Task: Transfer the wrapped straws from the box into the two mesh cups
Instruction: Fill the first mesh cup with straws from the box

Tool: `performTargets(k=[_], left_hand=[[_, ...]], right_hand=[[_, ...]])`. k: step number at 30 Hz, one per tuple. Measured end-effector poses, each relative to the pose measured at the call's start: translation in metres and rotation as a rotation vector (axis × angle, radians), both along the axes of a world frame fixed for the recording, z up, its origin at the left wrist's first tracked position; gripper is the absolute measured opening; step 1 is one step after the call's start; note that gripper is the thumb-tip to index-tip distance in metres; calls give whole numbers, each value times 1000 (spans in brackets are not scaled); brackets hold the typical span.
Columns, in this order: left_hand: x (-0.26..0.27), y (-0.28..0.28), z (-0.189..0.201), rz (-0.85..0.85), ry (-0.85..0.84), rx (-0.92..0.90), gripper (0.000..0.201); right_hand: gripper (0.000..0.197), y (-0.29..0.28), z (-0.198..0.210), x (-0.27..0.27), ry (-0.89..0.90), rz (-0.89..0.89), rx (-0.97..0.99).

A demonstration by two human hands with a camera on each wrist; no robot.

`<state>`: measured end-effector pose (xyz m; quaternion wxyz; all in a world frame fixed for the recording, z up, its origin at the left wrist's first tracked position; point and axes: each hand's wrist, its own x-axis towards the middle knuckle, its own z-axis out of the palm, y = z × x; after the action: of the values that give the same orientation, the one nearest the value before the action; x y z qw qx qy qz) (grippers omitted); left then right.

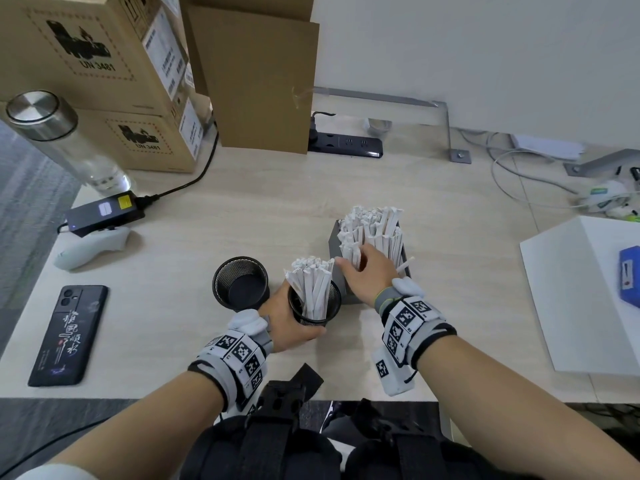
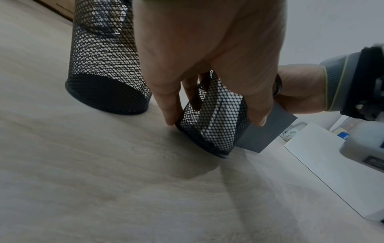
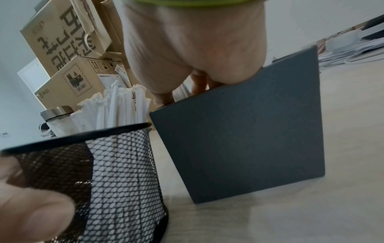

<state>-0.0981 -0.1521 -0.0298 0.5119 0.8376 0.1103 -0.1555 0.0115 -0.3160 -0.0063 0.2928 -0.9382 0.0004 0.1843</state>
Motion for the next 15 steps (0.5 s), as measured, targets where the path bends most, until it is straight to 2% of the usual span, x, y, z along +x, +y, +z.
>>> performTargets(k=[4, 9, 13, 15], left_hand=[[1, -1, -1, 6, -3, -4, 92], [0, -1, -1, 7, 8, 27, 85], [-1, 0, -1, 6, 6, 33, 84], [0, 0, 0, 4, -1, 26, 81]], right_hand=[[61, -2, -5, -1, 15, -23, 50], [74, -3, 8, 4, 34, -191, 194], [54, -2, 18, 19, -24, -258, 362], [30, -3, 21, 29, -59, -291, 468]])
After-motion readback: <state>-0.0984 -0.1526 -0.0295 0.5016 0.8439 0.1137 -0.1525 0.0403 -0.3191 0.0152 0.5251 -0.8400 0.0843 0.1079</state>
